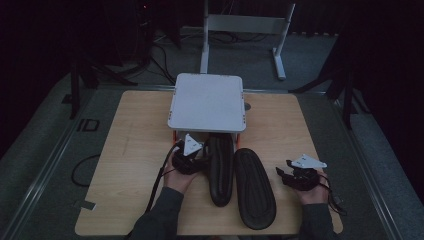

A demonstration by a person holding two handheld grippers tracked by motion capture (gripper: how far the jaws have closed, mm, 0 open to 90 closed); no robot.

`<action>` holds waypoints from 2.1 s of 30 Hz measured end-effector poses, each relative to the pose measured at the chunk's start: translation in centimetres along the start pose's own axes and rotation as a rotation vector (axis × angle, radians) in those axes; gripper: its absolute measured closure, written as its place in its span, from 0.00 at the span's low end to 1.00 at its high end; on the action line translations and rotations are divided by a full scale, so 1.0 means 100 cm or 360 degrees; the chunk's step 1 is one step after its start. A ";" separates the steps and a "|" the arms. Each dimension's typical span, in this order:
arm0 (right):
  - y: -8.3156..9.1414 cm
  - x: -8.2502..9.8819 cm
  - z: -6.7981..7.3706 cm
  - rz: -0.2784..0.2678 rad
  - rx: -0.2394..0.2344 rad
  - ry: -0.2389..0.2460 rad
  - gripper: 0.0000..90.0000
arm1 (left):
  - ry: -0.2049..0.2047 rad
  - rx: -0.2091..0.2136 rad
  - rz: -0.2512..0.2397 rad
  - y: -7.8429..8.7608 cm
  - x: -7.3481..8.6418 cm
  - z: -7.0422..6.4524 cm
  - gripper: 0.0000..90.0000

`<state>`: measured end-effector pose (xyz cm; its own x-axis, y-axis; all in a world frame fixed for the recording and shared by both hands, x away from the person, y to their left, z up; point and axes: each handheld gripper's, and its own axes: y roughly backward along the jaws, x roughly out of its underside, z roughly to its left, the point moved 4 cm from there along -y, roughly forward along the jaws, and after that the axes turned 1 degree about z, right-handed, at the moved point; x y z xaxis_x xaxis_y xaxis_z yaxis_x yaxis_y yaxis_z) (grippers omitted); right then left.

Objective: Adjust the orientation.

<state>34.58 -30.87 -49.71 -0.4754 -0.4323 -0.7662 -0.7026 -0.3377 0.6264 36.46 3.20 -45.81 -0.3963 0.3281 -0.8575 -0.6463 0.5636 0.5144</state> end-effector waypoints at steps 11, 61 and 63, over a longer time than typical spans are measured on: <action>0.000 0.000 0.003 0.0000 -0.0001 0.0032 0.52 | -0.0144 0.0035 -0.0011 -0.002 -0.013 -0.034 0.54; -0.011 -0.003 0.025 0.0039 -0.0090 0.0147 0.52 | -0.0012 0.0198 0.0016 -0.017 -0.003 -0.034 0.52; -0.011 -0.003 0.025 0.0038 -0.0087 0.0153 0.52 | -0.0051 0.0150 0.0003 -0.016 -0.004 -0.037 0.51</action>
<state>34.19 -28.29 -50.50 -0.4369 -0.5182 -0.7352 -0.6605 -0.3700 0.6533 35.26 -0.62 -46.30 -0.3753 0.3527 -0.8572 -0.5807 0.6313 0.5140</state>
